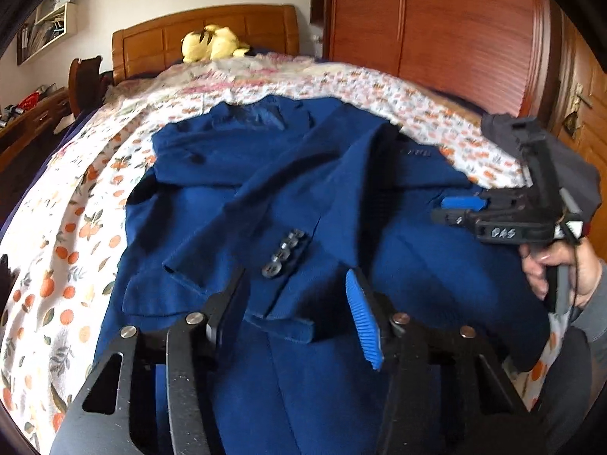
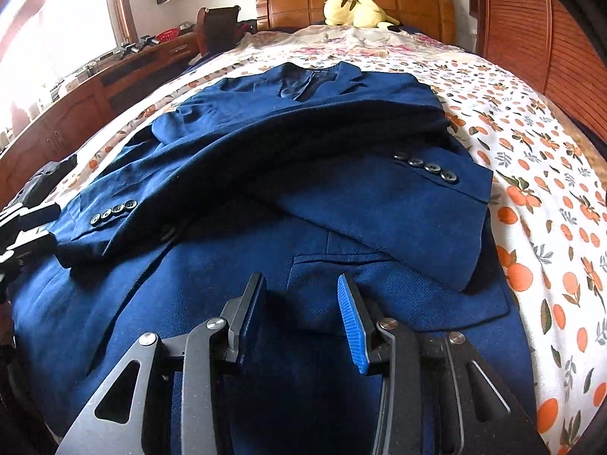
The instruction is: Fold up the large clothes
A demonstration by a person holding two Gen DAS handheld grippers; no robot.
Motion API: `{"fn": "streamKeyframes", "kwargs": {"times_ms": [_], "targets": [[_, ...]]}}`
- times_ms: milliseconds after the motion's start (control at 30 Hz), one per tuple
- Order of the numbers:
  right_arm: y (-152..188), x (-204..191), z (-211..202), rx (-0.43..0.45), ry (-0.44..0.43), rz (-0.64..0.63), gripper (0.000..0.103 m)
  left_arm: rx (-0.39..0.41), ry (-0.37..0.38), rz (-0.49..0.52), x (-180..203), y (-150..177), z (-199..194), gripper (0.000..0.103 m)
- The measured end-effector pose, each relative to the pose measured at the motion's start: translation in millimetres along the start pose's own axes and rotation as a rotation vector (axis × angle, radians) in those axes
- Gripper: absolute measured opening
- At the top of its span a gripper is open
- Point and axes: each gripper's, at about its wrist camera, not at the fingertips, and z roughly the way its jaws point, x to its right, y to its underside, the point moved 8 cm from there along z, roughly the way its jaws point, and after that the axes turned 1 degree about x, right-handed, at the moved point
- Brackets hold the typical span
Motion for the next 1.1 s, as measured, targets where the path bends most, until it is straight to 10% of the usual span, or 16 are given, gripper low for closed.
{"fn": "streamKeyframes", "kwargs": {"times_ms": [100, 400, 867, 933, 1100], "targets": [[6.1, 8.3, -0.9, 0.009, -0.027, 0.022, 0.041, -0.027, -0.010, 0.002, -3.7, 11.3, 0.7, 0.053], [11.3, 11.4, -4.5, 0.017, -0.033, 0.028, 0.041, -0.029, -0.005, 0.014, 3.4, 15.2, -2.7, 0.005], [11.9, 13.0, -5.5, 0.024, -0.054, 0.057, 0.041, -0.014, -0.092, -0.082, -44.9, 28.2, -59.5, 0.007], [11.7, 12.6, -5.5, 0.024, -0.055, 0.058, 0.041, -0.013, -0.126, -0.081, -56.0, 37.7, -70.0, 0.039], [11.8, 11.4, -5.5, 0.024, -0.049, 0.054, 0.041, -0.044, -0.183, -0.119, -85.9, 62.7, -83.7, 0.045]]}}
